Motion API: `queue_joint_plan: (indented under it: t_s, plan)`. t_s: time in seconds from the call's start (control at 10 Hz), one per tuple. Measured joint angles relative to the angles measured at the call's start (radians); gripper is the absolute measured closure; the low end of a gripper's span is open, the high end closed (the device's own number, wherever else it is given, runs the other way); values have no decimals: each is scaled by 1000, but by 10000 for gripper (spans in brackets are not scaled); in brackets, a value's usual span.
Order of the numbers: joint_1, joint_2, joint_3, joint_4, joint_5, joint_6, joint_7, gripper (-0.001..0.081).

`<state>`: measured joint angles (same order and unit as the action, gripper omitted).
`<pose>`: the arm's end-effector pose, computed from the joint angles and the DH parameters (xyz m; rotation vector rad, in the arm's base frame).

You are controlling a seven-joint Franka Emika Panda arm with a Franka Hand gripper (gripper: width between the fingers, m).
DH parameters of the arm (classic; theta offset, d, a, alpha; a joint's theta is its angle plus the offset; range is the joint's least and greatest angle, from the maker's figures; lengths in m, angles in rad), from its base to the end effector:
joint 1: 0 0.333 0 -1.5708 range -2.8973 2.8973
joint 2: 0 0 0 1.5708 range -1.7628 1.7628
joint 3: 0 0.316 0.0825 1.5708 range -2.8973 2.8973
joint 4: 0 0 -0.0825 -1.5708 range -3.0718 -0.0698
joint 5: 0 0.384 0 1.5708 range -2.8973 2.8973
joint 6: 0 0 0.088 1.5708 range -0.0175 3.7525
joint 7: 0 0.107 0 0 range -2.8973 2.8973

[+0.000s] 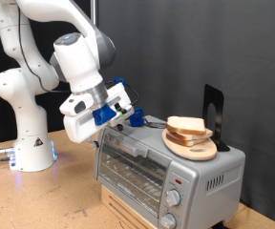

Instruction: Make a piece of toast with the oven

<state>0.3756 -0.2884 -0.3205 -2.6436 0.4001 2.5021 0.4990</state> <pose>0.4212 0.0246 0.3470 -2.5845 1.0114 -0.0217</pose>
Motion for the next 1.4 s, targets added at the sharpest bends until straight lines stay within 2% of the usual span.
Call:
queue_joint_plan:
  t_s: [0.2, 0.7, 1.4]
  plan:
    - [0, 21, -1, -2, 2, 20, -1, 124]
    - [-8, 23, -20, -1, 11, 22, -7, 124]
    - [-80, 37, -79, 12, -24, 23, -60, 124]
